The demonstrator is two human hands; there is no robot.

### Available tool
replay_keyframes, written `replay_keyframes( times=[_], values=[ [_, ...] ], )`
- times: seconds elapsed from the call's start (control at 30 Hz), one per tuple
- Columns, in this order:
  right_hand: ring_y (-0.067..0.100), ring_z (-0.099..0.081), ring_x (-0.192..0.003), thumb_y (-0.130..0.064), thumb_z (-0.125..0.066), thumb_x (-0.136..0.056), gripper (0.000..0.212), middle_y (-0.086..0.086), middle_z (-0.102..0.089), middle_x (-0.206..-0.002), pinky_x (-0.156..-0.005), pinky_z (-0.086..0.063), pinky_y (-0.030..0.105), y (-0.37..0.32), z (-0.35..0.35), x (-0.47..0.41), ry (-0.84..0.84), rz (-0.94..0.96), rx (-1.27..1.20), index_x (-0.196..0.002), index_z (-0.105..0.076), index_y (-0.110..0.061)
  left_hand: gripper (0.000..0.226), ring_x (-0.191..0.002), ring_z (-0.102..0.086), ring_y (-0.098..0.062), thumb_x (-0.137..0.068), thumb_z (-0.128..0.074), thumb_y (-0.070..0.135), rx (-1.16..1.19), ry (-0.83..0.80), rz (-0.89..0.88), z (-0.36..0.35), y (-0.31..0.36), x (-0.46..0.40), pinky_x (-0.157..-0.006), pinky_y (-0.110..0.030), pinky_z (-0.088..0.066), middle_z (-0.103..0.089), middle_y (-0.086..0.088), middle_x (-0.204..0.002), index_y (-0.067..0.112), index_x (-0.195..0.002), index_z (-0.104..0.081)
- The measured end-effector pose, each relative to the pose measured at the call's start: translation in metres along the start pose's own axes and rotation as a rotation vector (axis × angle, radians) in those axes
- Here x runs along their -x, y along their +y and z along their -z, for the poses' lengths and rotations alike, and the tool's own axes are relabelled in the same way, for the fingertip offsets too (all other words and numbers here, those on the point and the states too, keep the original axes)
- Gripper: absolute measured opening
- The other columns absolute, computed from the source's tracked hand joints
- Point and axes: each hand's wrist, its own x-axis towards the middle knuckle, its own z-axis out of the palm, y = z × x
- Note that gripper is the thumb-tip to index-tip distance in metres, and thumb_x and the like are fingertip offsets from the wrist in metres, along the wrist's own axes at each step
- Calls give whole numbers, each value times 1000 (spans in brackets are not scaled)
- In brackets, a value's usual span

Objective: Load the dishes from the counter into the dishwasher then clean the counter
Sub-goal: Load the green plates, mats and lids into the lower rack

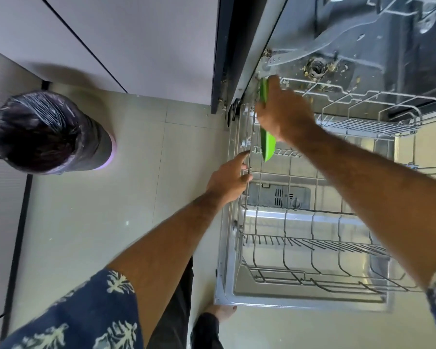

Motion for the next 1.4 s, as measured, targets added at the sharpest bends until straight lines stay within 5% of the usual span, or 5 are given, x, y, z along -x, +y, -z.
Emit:
replay_keyframes(
  times=[0.23,0.37,0.5,0.7,1.4],
  values=[
    [26,-64,-60,-20,-40,-103,34,14,-53,-92,-34,-46,26,10,34,-26,-118,-131,-13,-129,-44,1,65,-110,-66,-18,-96,-61,30,-19,-5,-12,2,3,1,-99,-42,-51,-57,-3,-142,35,-153,-29],
    [33,-63,-86,-18,-43,-99,35,15,-60,-101,-67,-53,41,-2,29,-26,-48,-117,101,-126,-46,4,66,-113,-65,-19,-96,-62,28,-18,-5,-19,2,4,1,-101,-43,-50,-57,-4,-142,34,-153,-28],
    [26,-54,-78,-18,-46,-99,39,5,-52,-86,-65,-45,38,-2,12,-16,34,-100,70,-132,-42,2,68,-109,-67,-18,-96,-63,29,-6,-11,-23,2,3,1,-99,-42,-52,-57,-4,-142,35,-153,-27],
    [25,-58,-64,-34,-44,-101,57,2,-55,-71,-57,-44,34,-16,-15,-1,124,-24,46,-146,-26,-3,66,-107,-68,-18,-96,-63,27,2,-12,-43,5,2,0,-93,-33,-53,-58,-6,-141,33,-153,-31],
    [32,-69,-82,-65,-42,-94,95,18,-59,-126,-72,-60,46,-2,-50,18,28,-38,-58,-155,16,-21,61,-105,-67,-16,-96,-61,34,-48,-30,-59,7,3,2,-96,-37,-53,-60,-3,-139,31,-150,-33]
  ],
)
